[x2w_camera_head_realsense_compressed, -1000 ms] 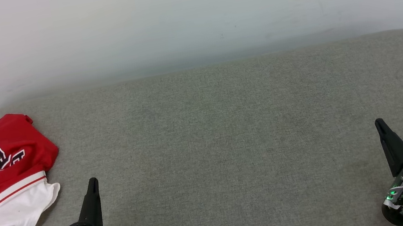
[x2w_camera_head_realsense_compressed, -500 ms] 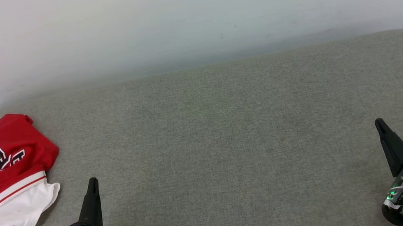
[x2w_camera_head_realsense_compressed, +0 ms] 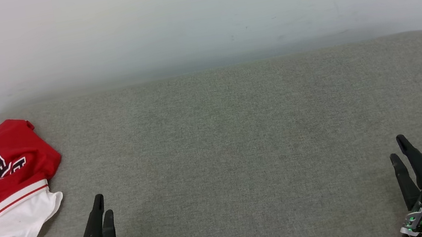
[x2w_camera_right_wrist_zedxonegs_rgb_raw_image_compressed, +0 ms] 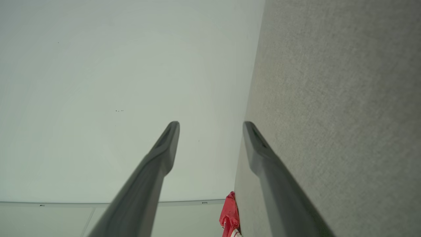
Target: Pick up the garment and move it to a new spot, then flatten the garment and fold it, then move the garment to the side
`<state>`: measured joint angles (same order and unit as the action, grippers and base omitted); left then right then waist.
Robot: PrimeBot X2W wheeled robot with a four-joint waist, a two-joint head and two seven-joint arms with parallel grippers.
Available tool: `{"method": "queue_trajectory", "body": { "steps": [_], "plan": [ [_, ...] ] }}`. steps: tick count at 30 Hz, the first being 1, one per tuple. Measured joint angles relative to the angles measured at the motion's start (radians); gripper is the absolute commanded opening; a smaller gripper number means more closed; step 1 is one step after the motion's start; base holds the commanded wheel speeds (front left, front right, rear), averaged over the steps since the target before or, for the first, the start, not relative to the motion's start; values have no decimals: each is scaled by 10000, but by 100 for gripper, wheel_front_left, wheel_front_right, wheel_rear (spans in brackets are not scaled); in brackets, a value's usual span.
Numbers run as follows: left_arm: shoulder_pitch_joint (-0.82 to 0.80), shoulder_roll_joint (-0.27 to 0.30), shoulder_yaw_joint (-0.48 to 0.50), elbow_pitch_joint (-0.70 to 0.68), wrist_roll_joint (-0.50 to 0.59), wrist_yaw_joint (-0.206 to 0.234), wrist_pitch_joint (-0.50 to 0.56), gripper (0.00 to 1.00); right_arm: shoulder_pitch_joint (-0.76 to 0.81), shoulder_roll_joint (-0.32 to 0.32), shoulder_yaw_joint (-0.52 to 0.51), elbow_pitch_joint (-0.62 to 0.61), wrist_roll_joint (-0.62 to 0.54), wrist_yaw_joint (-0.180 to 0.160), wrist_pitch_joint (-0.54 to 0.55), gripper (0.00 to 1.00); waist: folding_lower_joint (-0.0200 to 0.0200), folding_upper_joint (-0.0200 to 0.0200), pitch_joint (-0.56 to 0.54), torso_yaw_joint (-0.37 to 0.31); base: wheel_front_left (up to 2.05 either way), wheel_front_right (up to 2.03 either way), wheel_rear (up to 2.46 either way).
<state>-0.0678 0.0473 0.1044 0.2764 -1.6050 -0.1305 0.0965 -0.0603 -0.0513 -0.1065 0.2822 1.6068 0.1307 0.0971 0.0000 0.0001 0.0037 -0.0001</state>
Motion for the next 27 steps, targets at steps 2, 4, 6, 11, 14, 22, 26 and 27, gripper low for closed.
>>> {"method": "queue_trajectory", "body": {
  "steps": [2, 4, 6, 11, 14, 22, 26, 27],
  "plan": [
    [0, 0, -13, -75, 54, 0, -94, 100, 1, 2, 25, -17, -117, 0, -98, 100, -1, 0, 4, -1, 0, 0, 0],
    [0, 0, -10, -136, 188, 0, -207, 100, 1, 2, 33, -58, -257, 0, -194, 100, -1, 0, 6, -3, 0, 0, 0],
    [0, 0, 4, -184, 408, -2, -297, 100, 1, 2, 29, -119, -522, 0, -290, 100, -1, -1, 8, -6, 0, 0, 0],
    [0, 2, 151, -349, 1264, 2, -525, 100, 4, 4, -23, -397, -1503, 0, -527, 100, -1, 0, 13, -17, 0, 0, 0],
    [0, 2, 192, -566, 1894, 121, -662, 100, 5, 6, -44, -635, -2182, 0, -639, 100, 0, 0, 18, -23, 0, 0, 0],
    [0, 2, -15, -1101, 3570, 535, -945, 100, 21, 6, -15, -1208, -3900, 0, -945, 100, 0, 0, 38, -26, 0, 0, 0],
    [0, 2, -240, -1313, 4830, 884, -1141, 100, 42, 8, 102, -1569, -5288, 0, -1145, 100, -1, 0, 53, -28, 0, 0, 0],
    [0, 2, -286, -1340, 5106, 953, -1187, 100, 48, 6, 134, -1620, -5561, 0, -1168, 100, 0, -1, 56, -30, 0, 0, 0]
  ]
}}
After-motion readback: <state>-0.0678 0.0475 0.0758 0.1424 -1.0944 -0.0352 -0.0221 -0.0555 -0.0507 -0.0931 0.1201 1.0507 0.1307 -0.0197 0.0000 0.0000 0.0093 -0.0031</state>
